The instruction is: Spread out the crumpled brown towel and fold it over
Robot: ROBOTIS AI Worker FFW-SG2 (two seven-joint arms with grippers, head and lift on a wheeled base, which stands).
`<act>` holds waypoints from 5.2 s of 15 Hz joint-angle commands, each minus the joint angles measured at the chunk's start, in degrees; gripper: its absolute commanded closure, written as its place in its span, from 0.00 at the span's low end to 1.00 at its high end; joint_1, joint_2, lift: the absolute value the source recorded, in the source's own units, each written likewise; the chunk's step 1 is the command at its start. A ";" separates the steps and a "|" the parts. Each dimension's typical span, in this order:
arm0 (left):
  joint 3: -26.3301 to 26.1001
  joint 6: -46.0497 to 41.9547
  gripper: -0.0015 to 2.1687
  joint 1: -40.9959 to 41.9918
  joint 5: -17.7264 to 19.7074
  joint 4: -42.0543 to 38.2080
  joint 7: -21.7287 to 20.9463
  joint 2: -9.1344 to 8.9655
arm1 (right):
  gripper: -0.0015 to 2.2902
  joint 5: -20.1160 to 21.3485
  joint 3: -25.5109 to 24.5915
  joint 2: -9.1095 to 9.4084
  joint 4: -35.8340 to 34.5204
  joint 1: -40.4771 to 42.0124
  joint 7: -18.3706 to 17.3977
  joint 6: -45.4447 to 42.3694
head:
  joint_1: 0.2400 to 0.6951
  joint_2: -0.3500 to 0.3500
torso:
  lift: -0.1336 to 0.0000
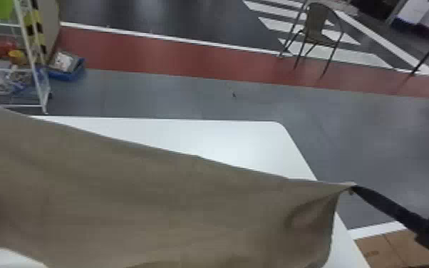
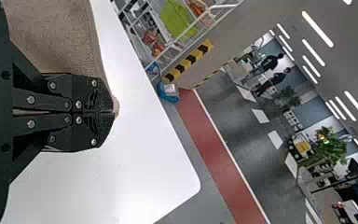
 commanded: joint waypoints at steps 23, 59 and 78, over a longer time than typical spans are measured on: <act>-26.39 -18.50 0.04 -40.90 -29.69 67.27 7.64 0.44 | 0.13 24.44 25.86 -1.96 36.37 -11.03 -21.81 -46.20 | 1.00 0.00 | 0.08; -5.21 -12.35 0.05 -6.98 -18.70 32.38 4.04 3.17 | 0.21 -0.17 14.00 1.56 10.97 12.70 -9.24 -36.88 | 1.00 0.29 | 0.08; -8.46 16.30 0.19 6.38 -27.67 15.24 3.16 2.99 | 0.21 2.64 14.17 0.85 13.07 19.03 -6.87 -42.16 | 1.00 0.08 | 0.08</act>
